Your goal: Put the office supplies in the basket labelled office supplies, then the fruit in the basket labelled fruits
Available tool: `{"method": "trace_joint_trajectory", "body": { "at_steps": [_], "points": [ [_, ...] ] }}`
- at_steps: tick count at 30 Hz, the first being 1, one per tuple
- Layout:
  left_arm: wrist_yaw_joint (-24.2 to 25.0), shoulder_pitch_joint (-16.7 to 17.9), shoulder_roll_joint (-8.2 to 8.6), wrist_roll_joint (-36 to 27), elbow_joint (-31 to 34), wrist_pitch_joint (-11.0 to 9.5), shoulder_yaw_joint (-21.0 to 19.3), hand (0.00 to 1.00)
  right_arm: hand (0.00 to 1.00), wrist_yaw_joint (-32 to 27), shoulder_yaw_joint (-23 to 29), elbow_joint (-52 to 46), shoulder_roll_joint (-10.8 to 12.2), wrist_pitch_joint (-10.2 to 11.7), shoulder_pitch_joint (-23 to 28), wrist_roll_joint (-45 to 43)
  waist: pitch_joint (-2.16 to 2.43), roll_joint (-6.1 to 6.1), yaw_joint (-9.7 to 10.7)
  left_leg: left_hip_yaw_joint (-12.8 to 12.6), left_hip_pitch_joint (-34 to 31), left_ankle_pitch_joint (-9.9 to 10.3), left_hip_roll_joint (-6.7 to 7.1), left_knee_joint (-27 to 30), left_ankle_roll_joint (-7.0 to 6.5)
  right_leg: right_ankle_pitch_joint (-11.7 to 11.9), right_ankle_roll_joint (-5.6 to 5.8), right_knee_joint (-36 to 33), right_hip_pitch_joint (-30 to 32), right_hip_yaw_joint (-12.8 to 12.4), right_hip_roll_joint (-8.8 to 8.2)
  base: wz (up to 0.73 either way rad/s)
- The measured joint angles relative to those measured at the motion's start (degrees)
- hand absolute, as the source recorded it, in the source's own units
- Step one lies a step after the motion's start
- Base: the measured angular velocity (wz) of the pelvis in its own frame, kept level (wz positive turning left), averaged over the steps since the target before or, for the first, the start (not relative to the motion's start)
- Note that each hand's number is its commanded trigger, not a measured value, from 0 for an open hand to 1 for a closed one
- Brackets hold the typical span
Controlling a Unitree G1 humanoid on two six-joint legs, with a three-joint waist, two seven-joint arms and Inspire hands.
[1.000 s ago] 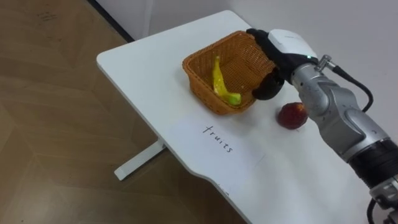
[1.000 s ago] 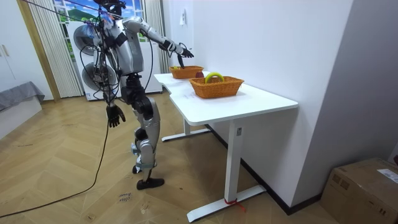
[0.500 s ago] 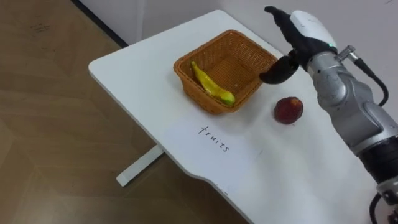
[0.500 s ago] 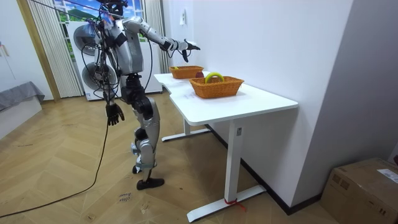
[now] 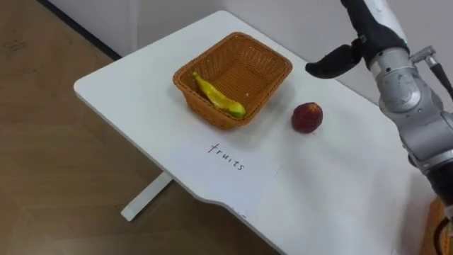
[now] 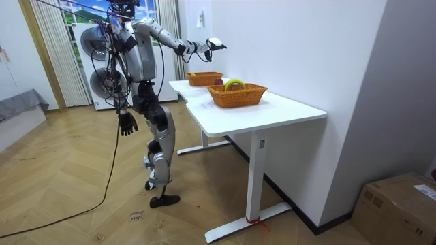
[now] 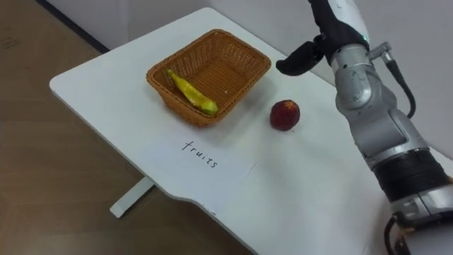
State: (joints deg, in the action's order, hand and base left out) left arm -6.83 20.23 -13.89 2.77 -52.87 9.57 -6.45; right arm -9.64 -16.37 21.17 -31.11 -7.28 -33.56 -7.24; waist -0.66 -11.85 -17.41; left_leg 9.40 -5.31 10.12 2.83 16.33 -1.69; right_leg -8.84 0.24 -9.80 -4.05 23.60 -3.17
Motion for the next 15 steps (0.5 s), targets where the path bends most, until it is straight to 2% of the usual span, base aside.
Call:
{"method": "trace_joint_trajectory", "body": {
  "at_steps": [4, 10, 15],
  "points": [
    [0.27, 0.58, 0.54, 0.25, 0.1, 0.21, -0.05, 0.0, 0.0, -0.29, 1.2, 0.24, 0.02, -0.01, 1.28, 1.03, -0.02, 0.83, 0.23, 0.01, -0.27, 0.01, 0.03, 0.26, -0.01, 0.0, 0.0, -0.03, 0.13, -0.11, -0.01, 0.0],
    [0.09, 0.76, 1.15, 0.36, 1.0, 0.92, -0.11, 0.0, 0.0, -1.5, 2.11, 0.56, 0.59, -0.21, 1.68, 5.97, 0.35, 2.23, 0.61, 0.0, -0.03, -0.04, 0.04, 0.19, 0.04, 0.0, -0.01, 0.06, -0.12, -0.22, 0.08, 0.0],
    [-0.51, 0.73, 1.6, 0.27, 2.31, 1.5, -0.01, 0.0, 0.0, -2.42, 2.13, 0.78, 4.02, -0.34, 7.28, 11.73, 0.31, 2.96, 0.79, 0.1, 1.08, 0.01, -0.02, 0.32, 0.02, -0.02, 0.03, 0.13, -1.49, -0.01, 0.13, 0.04]
  ]
}}
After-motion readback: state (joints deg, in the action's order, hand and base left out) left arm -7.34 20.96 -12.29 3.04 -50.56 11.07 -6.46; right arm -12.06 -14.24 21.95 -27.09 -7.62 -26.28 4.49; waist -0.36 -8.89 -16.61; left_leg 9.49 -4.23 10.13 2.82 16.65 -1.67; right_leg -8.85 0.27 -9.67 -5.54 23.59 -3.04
